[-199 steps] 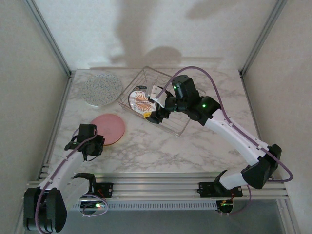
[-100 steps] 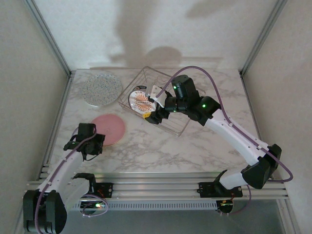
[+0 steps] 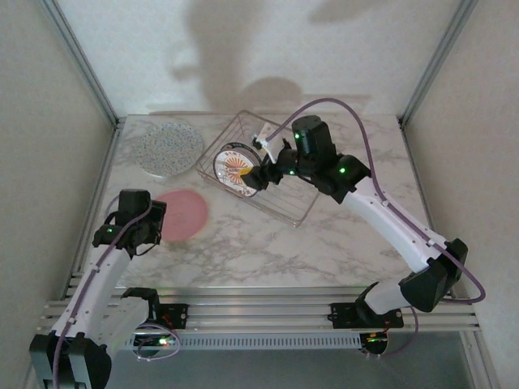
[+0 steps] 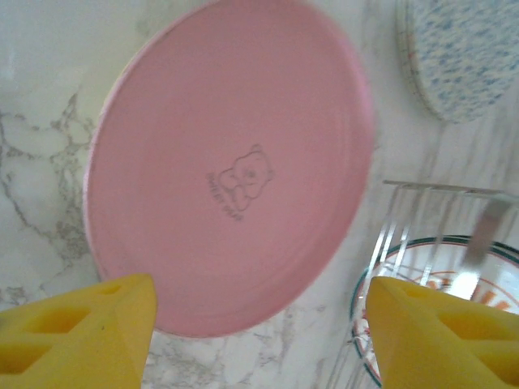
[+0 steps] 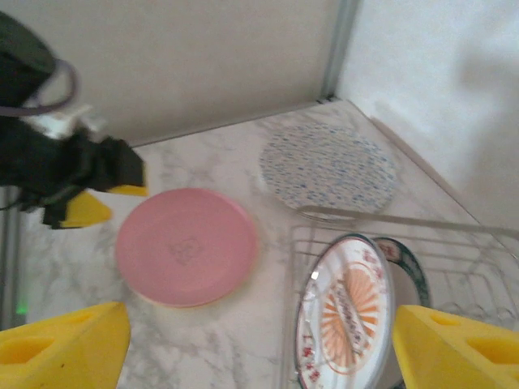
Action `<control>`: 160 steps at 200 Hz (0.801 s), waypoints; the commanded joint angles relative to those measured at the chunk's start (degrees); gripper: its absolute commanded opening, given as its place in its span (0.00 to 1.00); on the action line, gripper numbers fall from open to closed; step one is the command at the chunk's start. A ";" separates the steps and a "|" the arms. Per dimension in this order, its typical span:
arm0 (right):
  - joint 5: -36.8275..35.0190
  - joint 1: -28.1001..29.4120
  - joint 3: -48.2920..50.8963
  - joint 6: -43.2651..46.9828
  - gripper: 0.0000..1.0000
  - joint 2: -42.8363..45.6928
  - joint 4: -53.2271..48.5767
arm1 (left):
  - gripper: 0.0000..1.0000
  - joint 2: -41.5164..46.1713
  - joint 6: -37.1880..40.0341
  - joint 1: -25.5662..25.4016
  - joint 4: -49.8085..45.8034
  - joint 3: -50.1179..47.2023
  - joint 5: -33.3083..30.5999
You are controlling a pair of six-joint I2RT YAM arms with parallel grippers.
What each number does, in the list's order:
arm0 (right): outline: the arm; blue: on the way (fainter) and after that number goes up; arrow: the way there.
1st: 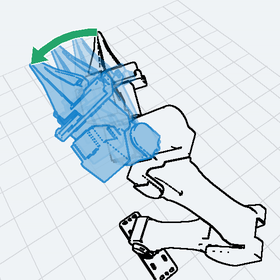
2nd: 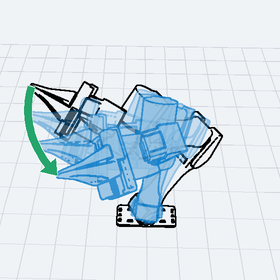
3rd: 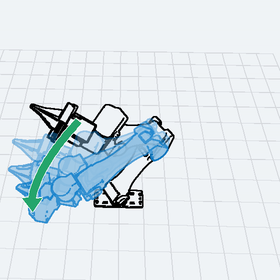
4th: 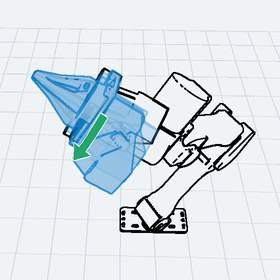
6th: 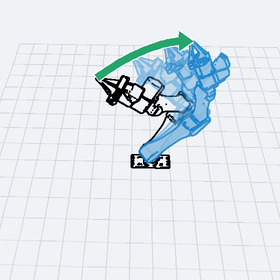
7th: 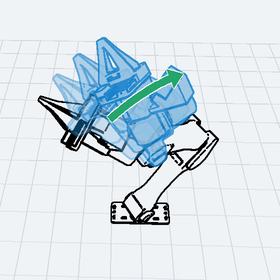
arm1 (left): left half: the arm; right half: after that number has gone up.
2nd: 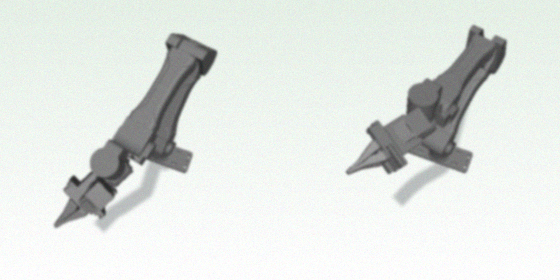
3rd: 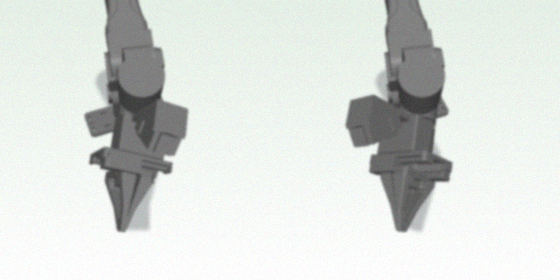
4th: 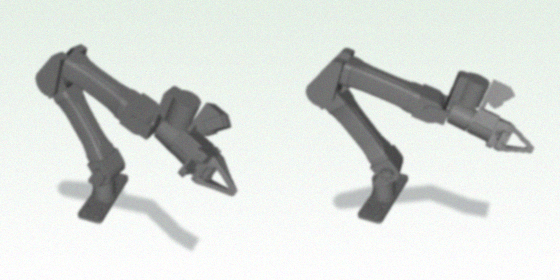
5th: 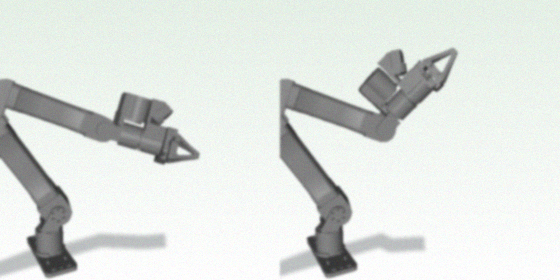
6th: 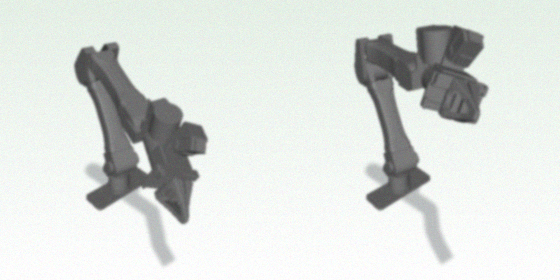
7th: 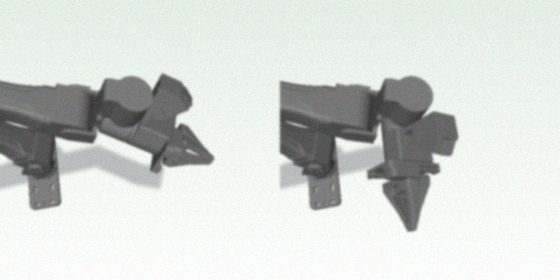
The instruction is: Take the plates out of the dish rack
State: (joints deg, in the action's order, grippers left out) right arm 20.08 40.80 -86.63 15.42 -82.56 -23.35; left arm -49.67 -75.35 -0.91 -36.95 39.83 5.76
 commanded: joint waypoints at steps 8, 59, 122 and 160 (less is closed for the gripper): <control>-2.90 -4.56 -4.21 -7.01 0.83 -3.51 -2.02 | 0.69 -2.61 3.48 0.42 -0.87 8.25 -4.53; -0.62 -9.82 -3.17 -12.21 0.80 -10.72 -1.33 | 0.70 -14.64 16.38 -3.34 14.72 23.69 5.41; 3.69 -12.39 -5.47 -7.51 0.64 -19.99 -2.39 | 0.70 -28.50 33.31 -21.00 11.15 45.83 0.51; 6.25 -13.69 -9.18 -6.66 0.57 -24.95 -3.73 | 0.70 -28.16 36.73 -26.30 12.94 45.79 -1.40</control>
State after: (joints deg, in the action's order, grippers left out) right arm 23.14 28.01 -91.53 7.42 -105.34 -25.39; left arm -77.84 -43.88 -24.97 -25.08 84.07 7.09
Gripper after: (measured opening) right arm 0.594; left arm 0.696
